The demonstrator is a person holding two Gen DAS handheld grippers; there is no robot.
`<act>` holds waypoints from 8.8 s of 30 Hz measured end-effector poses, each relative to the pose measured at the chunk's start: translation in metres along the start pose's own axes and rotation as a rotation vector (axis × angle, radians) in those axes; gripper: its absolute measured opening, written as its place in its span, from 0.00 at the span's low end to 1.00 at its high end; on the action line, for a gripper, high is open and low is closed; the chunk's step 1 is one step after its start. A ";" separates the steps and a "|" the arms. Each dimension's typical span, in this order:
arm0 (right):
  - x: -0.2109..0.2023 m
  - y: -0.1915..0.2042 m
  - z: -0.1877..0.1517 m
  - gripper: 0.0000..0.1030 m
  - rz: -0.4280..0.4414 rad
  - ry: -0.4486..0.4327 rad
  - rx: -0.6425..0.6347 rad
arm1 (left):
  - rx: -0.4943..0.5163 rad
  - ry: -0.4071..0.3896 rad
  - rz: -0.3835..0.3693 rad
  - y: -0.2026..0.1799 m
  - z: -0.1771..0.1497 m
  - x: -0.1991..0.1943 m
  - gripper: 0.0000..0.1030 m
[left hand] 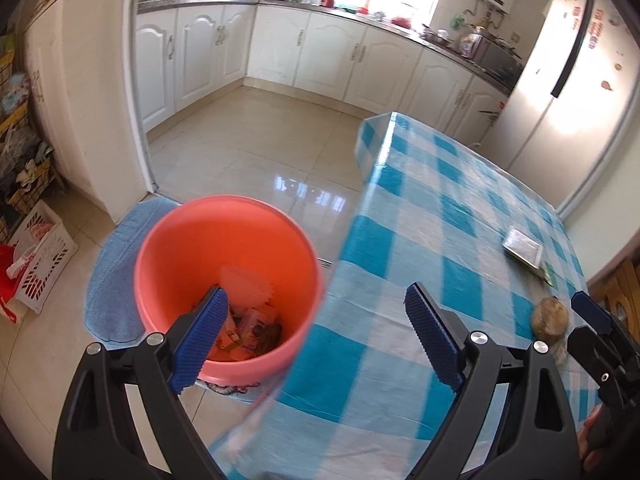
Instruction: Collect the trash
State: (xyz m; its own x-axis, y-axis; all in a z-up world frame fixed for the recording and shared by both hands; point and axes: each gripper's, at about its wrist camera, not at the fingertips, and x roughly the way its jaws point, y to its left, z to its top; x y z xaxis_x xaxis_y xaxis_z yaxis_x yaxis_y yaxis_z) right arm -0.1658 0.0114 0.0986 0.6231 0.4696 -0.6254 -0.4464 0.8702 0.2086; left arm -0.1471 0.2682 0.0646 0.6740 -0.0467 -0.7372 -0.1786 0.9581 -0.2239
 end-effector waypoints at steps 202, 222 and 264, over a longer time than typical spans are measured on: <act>0.055 -0.010 0.029 0.89 0.029 0.173 -0.165 | -0.029 0.008 -0.253 -0.003 0.023 0.027 0.62; 0.125 0.116 0.049 0.89 0.229 0.243 -0.408 | -0.200 -0.038 -0.093 0.092 0.023 0.018 0.62; 0.185 0.154 0.039 0.91 0.239 0.308 -0.451 | -0.255 0.004 0.004 0.120 0.012 0.038 0.72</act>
State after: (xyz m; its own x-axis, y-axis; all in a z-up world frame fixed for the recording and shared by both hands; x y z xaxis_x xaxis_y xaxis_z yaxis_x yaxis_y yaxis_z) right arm -0.0943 0.2381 0.0443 0.2867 0.5209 -0.8040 -0.8221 0.5647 0.0727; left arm -0.1343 0.3849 0.0168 0.6702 -0.0446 -0.7408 -0.3567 0.8560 -0.3742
